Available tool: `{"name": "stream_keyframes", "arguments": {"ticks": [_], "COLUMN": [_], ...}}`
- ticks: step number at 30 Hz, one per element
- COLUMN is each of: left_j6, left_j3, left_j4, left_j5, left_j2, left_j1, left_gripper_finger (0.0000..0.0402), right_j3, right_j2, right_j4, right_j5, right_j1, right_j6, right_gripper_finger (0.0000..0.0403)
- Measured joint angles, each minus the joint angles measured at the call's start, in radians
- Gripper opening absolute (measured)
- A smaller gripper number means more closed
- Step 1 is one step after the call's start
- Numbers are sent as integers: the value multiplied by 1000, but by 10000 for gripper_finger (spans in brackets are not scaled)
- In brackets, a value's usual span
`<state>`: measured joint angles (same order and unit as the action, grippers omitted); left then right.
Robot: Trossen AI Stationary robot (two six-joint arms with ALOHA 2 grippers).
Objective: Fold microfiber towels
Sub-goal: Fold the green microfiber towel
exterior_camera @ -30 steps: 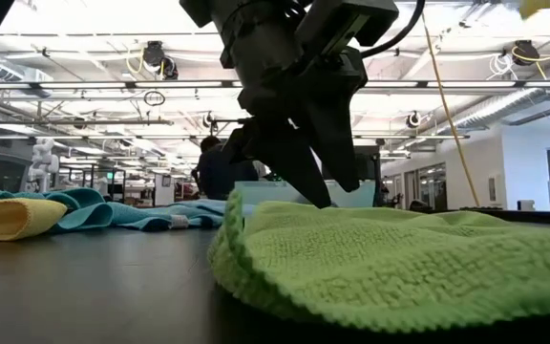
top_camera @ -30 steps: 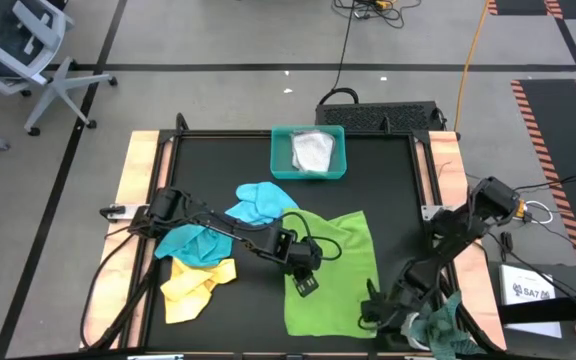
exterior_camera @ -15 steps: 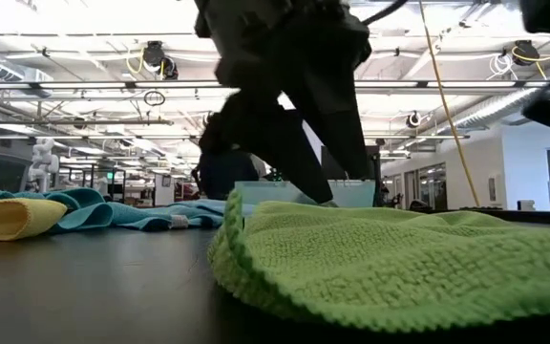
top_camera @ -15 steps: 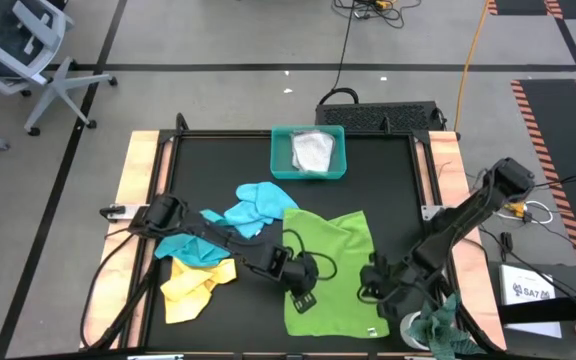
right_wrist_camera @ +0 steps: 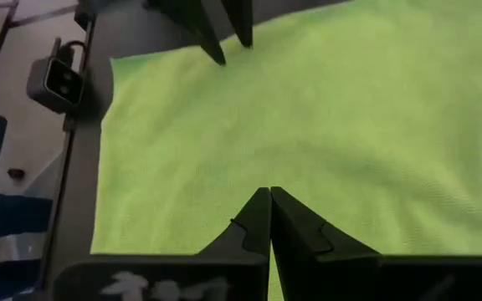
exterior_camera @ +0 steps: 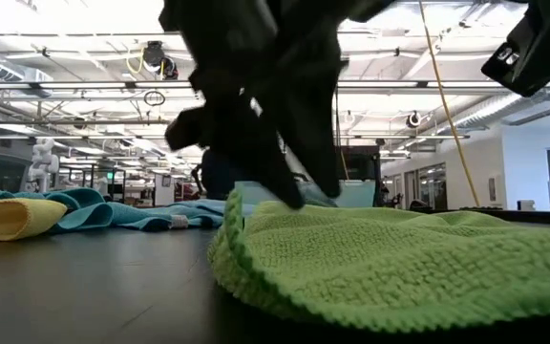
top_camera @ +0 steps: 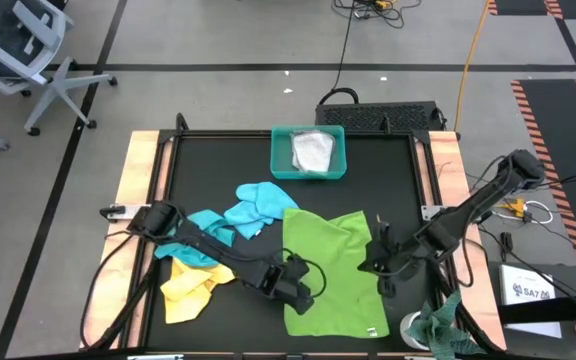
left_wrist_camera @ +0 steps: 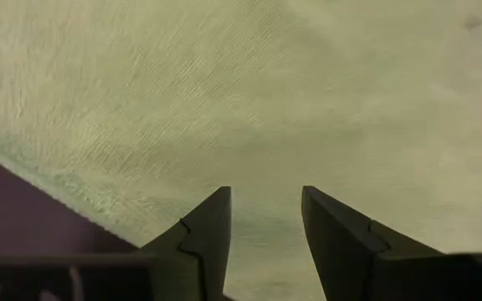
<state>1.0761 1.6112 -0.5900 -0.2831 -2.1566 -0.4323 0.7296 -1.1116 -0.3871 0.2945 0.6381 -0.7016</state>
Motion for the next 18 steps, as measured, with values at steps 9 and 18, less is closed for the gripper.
{"name": "stream_keyframes", "arguments": {"ticks": [9,18], "left_j6": [67,80], "left_j3": [7,3], "left_j4": [26,21], "left_j5": [187,270], "left_j2": [-73,-51], "left_j1": [-8,-61], "left_gripper_finger": [147,147], "right_j3": [0,0], "right_j2": [25,25], "right_j4": [-16,-82], "right_j5": [45,124], "right_j1": [0,-52], "right_j6": [17,81], "right_gripper_finger": [0,0]}}
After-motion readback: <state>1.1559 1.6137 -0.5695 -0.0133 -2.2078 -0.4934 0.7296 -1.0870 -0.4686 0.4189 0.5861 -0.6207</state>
